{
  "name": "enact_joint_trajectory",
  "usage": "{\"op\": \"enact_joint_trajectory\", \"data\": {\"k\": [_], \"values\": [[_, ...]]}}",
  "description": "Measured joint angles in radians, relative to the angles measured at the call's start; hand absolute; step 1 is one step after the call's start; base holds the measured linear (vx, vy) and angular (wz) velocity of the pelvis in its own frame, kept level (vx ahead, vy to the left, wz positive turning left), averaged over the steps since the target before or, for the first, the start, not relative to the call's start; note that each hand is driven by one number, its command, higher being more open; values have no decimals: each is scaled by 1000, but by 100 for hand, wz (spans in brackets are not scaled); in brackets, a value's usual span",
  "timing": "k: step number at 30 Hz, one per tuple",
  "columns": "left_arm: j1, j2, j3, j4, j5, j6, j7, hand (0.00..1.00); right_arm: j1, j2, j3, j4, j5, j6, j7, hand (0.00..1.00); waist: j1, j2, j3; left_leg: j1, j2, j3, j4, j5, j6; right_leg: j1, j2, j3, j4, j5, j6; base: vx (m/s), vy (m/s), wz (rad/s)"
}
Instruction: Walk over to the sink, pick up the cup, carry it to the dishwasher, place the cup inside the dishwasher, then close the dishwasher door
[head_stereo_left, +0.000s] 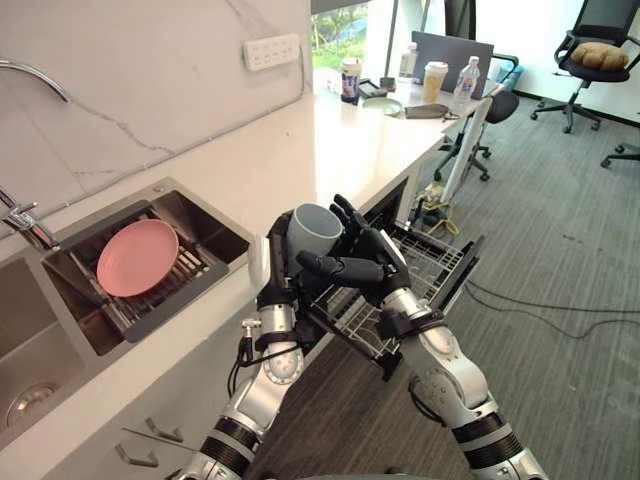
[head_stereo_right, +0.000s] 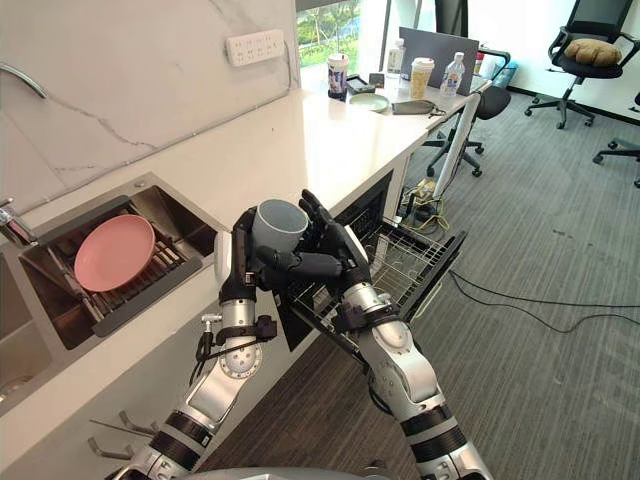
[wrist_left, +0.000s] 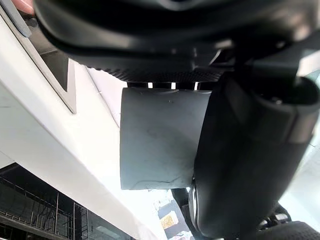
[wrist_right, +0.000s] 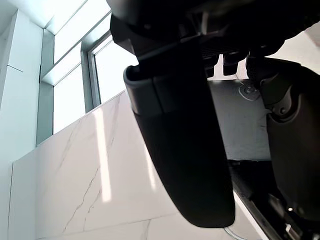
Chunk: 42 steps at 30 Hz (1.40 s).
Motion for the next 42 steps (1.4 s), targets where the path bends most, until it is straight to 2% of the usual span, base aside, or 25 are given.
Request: {"op": "enact_joint_trajectory", "data": {"k": [8, 9, 18, 22, 27, 31, 32, 35, 38, 42], "values": [[-6, -1, -9, 9, -6, 2, -2, 0, -19, -4, 20, 4, 1, 11, -49, 100, 1, 3, -15, 0, 0, -3, -1, 6, 2, 1, 0, -1, 0, 5, -2, 0, 0, 0], [-8, -1, -10, 9, -12, 2, -2, 0, -26, -4, 26, 6, 1, 11, -64, 0, 1, 3, -15, 0, 0, -4, -1, 8, 2, 1, 0, -3, 0, 5, -3, -23, 3, 4], [-18, -5, -43, 8, -44, 9, 2, 0, -39, 13, 26, 34, -18, -2, -158, 0, -1, 5, -18, -1, 0, -12, -1, 14, 1, 0, 0, -11, -2, 7, -6, -7, 1, 1], [-19, -15, -43, 7, -64, 8, -14, 0, -54, 11, 24, 59, -37, -15, -164, 0, -1, 7, -23, -7, 0, -18, -2, 16, 1, 1, 0, -19, -7, 8, -7, 12, 0, 4], [-19, -15, -41, 7, -64, 9, -14, 0, -54, 15, 26, 68, -37, -29, -162, 0, 0, 23, -36, -13, 0, -36, -2, 19, 1, 11, 0, -37, -14, 9, -8, 16, -3, 10], [-21, -15, -41, 7, -64, 14, -19, 0, -54, 19, 26, 80, -37, -42, -161, 0, -2, 23, -36, -18, 0, -54, -2, 26, 2, 16, 0, -54, -14, 9, -9, -16, -1, 13], [-22, -14, -41, 7, -64, 14, -19, 100, -54, 23, 26, 85, -38, -48, -161, 0, -1, 23, -36, -18, 0, -56, -2, 27, 1, 17, 0, -55, -14, 9, -9, -32, 1, 7], [-23, -13, -44, 3, -73, 14, -26, 100, -54, 27, 27, 94, -38, -61, -168, 0, 1, 23, -36, -19, -1, -57, -6, 28, 2, 17, 0, -56, -14, 9, -10, -10, 1, 1], [-23, -8, -79, -25, -83, 12, -50, 100, -55, 29, 23, 103, -43, -84, -229, 0, 2, 22, -36, -22, -3, -60, -6, 30, 2, 16, -3, -60, -14, 8, -12, -2, 2, 2], [-26, -8, -139, -37, -92, -9, -98, 100, -66, 35, 3, 124, -130, -111, -330, 0, 1, 22, -36, -26, -3, -62, -6, 31, 2, 16, -3, -63, -17, 10, -11, 2, 0, 1]]}}
